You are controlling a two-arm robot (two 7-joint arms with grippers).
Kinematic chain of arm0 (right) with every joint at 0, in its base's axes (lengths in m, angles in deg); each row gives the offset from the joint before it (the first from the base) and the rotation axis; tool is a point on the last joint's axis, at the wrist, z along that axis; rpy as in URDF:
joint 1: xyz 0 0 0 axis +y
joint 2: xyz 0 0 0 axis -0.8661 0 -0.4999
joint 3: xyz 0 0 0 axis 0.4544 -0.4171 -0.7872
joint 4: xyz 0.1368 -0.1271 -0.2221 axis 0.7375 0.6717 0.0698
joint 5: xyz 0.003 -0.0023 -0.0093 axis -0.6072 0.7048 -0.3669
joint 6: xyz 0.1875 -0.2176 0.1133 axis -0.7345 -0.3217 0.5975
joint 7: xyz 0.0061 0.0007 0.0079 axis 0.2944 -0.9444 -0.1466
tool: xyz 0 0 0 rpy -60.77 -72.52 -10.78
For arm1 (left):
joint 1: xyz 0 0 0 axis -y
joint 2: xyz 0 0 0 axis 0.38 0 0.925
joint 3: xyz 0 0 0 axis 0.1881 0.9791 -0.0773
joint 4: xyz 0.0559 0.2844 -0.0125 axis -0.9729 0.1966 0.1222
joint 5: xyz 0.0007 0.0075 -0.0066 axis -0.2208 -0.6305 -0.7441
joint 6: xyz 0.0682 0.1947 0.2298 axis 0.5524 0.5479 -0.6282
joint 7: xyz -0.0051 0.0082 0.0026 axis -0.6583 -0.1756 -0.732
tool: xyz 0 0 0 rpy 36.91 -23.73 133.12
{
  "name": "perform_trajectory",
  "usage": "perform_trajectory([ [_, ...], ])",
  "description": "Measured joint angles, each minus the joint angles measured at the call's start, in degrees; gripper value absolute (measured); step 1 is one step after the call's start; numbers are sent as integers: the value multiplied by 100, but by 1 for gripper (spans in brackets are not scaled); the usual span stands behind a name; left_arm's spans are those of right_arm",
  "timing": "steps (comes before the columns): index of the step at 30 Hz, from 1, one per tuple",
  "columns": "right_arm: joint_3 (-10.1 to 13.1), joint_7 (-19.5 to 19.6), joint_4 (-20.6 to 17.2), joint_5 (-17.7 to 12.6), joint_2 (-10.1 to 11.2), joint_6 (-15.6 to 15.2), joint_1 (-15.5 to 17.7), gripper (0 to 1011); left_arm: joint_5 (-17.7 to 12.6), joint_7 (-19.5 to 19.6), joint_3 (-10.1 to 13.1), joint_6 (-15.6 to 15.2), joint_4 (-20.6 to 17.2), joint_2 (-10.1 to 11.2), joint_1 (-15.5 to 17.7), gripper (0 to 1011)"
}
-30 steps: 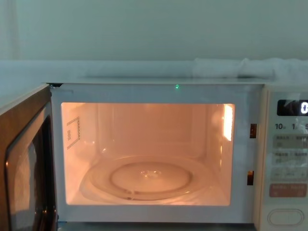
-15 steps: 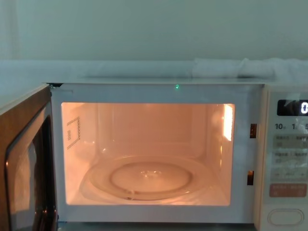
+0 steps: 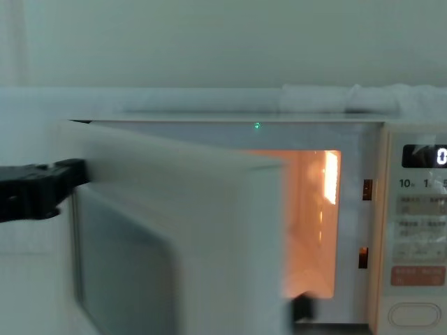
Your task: Press the button to open the microwave door with one hand; close the microwave door with the other hand.
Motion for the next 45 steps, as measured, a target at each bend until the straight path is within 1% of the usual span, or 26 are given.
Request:
perform_trajectory([
  [1,0,0,0,0,0,0,0,1000,4,31,87,1,46,18,97,0],
  [3,1,0,0,0,0,0,0,1000,7,60,191,4,94,26,215,0],
  [4,1,0,0,0,0,0,0,1000,8,90,301,7,140,29,336,0],
  [6,1,0,0,0,0,0,0,1000,10,110,403,8,182,24,427,0],
  [7,1,0,0,0,0,0,0,1000,14,134,520,8,235,10,549,0],
  [9,1,0,0,0,0,0,0,1000,17,147,635,6,284,-9,655,0],
  [10,1,0,0,0,0,0,0,1000,19,151,745,0,326,-35,754,0],
  [11,1,0,0,0,0,0,0,1000,19,151,792,-3,343,-48,793,0],
  [12,1,0,0,0,0,0,0,1000,21,151,899,-17,374,-74,872,0],
  [13,1,0,0,0,0,0,0,1000,21,151,899,-17,374,-74,872,0],
  [16,1,0,0,0,0,0,0,1000,31,162,1119,-59,442,-98,1013,0],
  [20,1,0,0,0,0,0,0,1000,49,180,1282,-106,487,-100,1119,0],
  [22,1,0,0,0,0,0,0,1000,76,180,1424,-156,525,-121,1232,0],
  [26,1,0,0,0,0,0,0,1000,105,180,1561,-193,572,-151,1354,0],
  [29,1,0,0,0,0,0,0,1000,138,197,1739,-222,648,-194,1520,0],
  [32,1,0,0,0,0,0,0,1000,158,217,1848,-232,700,-222,1633,0],
  [34,0,0,0,0,0,0,0,1000,185,245,1976,-239,777,-248,1764,0],
  [36,1,0,0,0,0,0,0,1000,193,252,2005,-239,799,-254,1796,0],
  [41,1,0,0,0,0,0,0,1000,240,320,2230,-243,1005,-289,2038,0],
  [45,0,0,0,0,0,0,0,1000,253,339,2342,-267,1155,-312,2191,0],
])
